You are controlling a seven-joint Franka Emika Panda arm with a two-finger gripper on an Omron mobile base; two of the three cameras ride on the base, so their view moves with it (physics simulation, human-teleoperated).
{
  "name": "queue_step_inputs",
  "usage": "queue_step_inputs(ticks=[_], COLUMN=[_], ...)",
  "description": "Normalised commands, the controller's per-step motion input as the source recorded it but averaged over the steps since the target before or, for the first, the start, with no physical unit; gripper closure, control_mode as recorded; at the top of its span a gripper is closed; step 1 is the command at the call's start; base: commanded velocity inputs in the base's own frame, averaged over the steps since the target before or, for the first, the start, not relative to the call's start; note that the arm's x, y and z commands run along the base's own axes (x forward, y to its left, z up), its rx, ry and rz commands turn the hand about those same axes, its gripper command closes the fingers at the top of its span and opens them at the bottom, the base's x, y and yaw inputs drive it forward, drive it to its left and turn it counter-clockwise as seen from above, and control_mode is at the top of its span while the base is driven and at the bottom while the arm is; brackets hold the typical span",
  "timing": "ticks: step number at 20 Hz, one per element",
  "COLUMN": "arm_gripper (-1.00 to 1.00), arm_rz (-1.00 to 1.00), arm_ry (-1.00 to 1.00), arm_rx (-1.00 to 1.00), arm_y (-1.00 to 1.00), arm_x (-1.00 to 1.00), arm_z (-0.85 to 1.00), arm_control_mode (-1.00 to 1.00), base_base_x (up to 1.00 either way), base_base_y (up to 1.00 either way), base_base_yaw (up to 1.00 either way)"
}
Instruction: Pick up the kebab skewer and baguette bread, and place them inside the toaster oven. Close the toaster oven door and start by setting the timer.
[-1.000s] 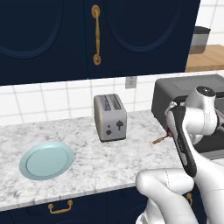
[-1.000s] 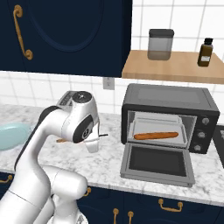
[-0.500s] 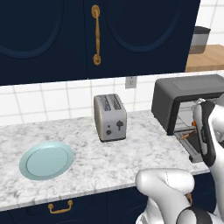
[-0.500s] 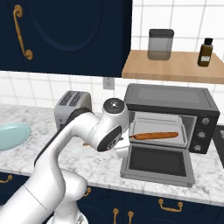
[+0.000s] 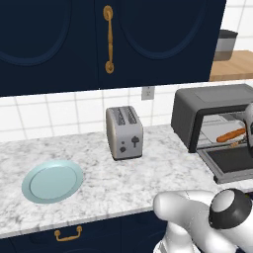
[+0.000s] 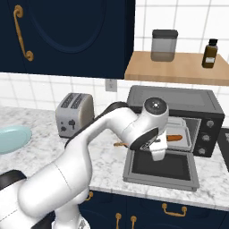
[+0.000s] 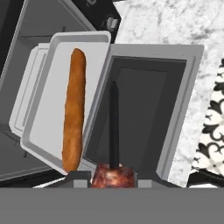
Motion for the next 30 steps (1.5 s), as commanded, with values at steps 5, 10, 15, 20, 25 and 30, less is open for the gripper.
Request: queue_step_inputs(ticks=[5, 10, 15, 20, 25, 30], arm_gripper=[1.0, 1.0, 1.0, 1.0, 1.0, 1.0], arm_rz=[0.0, 0.0, 0.0, 0.01, 0.0, 0.0], arm_ry=[0.0, -0.03, -0.18, -0.21, -0.05, 0.0], arm_rx=[0.03, 0.0, -0.01, -0.02, -0.01, 0.0], arm_y=[-0.8, -0.35, -0.09, 0.05, -0.04, 0.01], arm_x=[0.16, 0.23, 0.07, 0.16, 0.33, 0.31], arm_z=[0.01, -0.01, -0.18, -0.33, -0.1, -0.01], arm_control_mode=[-1.0, -1.0, -1.0, -1.0, -1.0, -1.0], base_base_x=[0.0, 0.0, 0.0, 0.0, 0.0, 0.0], base_base_y=[0.0, 0.0, 0.0, 0.0, 0.0, 0.0], base_base_yaw=[0.0, 0.0, 0.0, 0.0, 0.0, 0.0])
